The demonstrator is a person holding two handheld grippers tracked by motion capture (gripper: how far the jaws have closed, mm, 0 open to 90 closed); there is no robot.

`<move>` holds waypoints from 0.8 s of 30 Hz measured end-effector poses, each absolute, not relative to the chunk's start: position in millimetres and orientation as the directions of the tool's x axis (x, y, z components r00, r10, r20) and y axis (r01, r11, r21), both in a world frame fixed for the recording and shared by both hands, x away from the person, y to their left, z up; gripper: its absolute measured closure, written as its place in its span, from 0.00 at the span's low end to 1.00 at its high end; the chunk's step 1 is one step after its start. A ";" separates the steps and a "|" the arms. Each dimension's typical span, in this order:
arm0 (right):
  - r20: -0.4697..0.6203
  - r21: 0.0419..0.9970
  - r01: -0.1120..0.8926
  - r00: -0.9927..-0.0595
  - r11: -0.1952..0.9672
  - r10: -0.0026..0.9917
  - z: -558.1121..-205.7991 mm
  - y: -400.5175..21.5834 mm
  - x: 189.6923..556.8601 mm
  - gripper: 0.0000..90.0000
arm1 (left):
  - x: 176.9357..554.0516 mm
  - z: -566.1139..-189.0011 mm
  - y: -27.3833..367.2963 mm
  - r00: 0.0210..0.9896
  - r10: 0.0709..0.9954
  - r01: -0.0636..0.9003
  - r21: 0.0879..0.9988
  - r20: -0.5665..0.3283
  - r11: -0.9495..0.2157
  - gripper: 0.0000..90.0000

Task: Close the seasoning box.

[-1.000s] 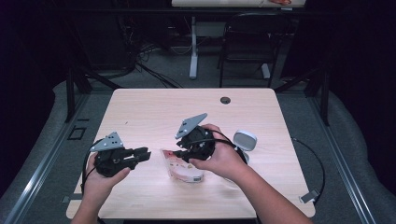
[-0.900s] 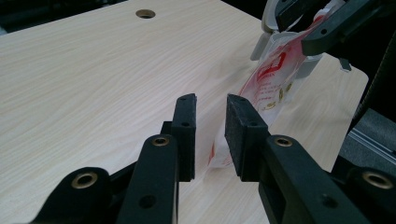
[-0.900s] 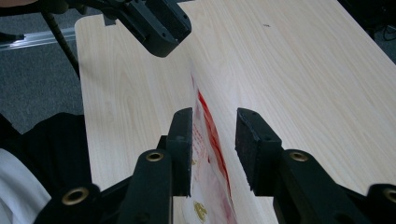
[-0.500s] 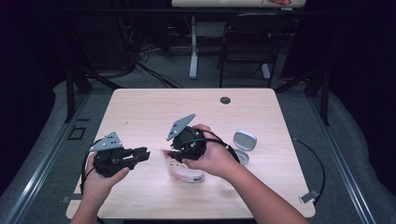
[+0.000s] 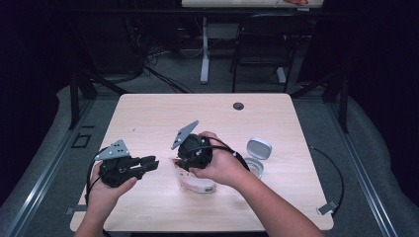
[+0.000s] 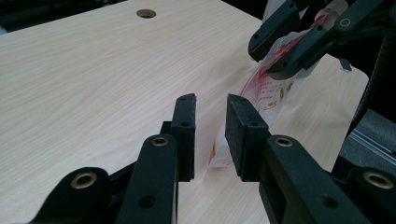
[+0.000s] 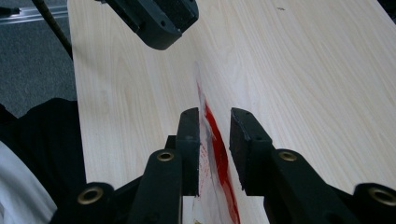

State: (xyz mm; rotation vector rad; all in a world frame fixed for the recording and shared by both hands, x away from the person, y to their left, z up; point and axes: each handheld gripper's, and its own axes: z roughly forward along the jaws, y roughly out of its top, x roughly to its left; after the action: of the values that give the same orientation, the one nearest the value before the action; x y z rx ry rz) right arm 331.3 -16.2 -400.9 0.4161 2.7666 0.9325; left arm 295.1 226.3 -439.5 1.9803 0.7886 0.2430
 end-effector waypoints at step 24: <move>-0.099 0.544 0.206 -0.947 0.814 0.306 -409.0 -10.6 334.9 0.88 | 295.4 -440.0 226.0 0.772 0.619 0.429 0.838 -0.146 -0.337 0.82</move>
State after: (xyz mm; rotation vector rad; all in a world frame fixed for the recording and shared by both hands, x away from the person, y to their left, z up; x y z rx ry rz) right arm 334.9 -10.6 -409.0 0.4015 2.8164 0.8132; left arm 295.4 226.0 -440.0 1.9832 0.7890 0.2428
